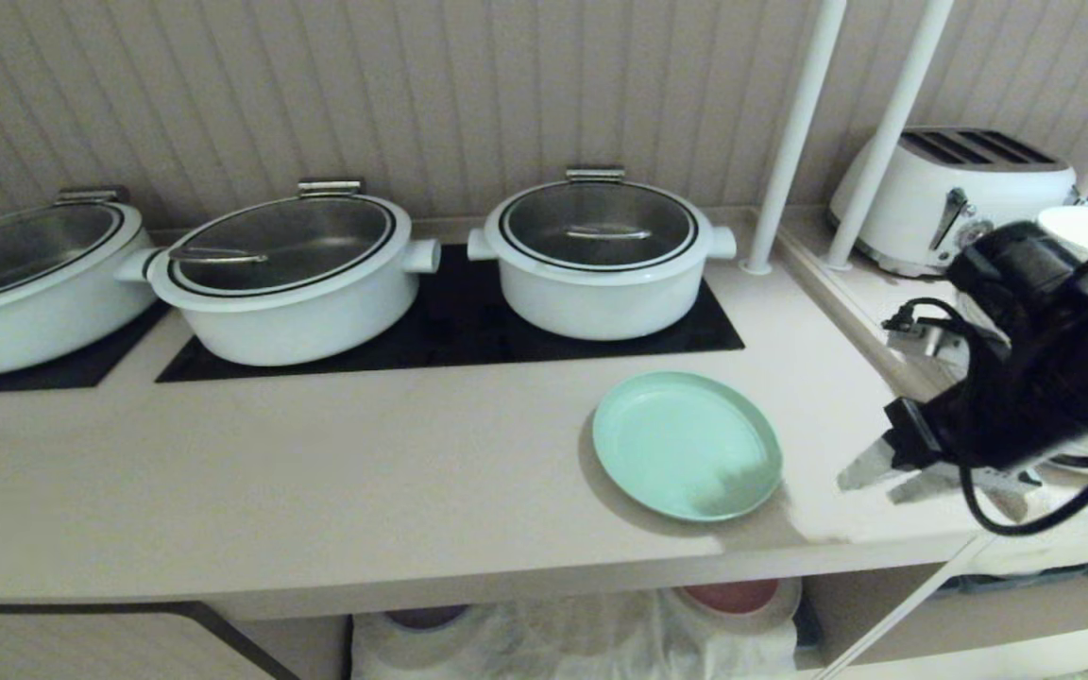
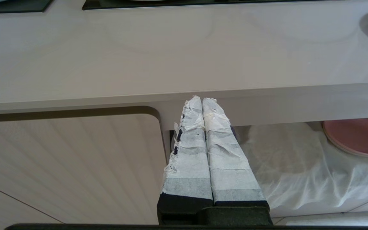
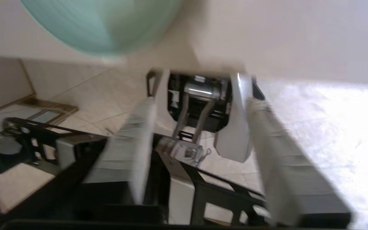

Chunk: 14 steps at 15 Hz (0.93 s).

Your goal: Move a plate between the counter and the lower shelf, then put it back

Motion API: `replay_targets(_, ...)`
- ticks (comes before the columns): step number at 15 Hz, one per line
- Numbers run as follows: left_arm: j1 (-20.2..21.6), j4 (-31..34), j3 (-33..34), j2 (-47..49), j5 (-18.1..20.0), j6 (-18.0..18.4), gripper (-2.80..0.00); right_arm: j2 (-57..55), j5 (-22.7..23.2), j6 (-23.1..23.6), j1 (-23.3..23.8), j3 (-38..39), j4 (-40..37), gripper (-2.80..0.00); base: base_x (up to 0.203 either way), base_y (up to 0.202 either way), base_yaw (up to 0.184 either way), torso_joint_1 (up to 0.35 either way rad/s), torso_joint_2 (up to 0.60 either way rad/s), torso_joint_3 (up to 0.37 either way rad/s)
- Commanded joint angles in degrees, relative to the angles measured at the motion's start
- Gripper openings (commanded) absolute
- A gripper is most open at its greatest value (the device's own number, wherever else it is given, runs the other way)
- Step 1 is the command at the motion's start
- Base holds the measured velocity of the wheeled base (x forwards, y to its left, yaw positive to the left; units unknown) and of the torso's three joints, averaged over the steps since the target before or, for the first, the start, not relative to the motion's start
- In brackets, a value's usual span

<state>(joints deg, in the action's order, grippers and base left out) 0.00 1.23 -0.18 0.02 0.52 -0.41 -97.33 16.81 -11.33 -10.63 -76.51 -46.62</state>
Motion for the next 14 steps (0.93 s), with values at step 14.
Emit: replay_targets(14, 0.00, 0.00, 0.01, -0.02, 0.00, -0.02, -2.80, 37.51, -20.30, 0.02, -0.12, 33.67, 31.17, -2.80, 0.000, 0.000, 0.000, 0.000, 0.00, 0.000)
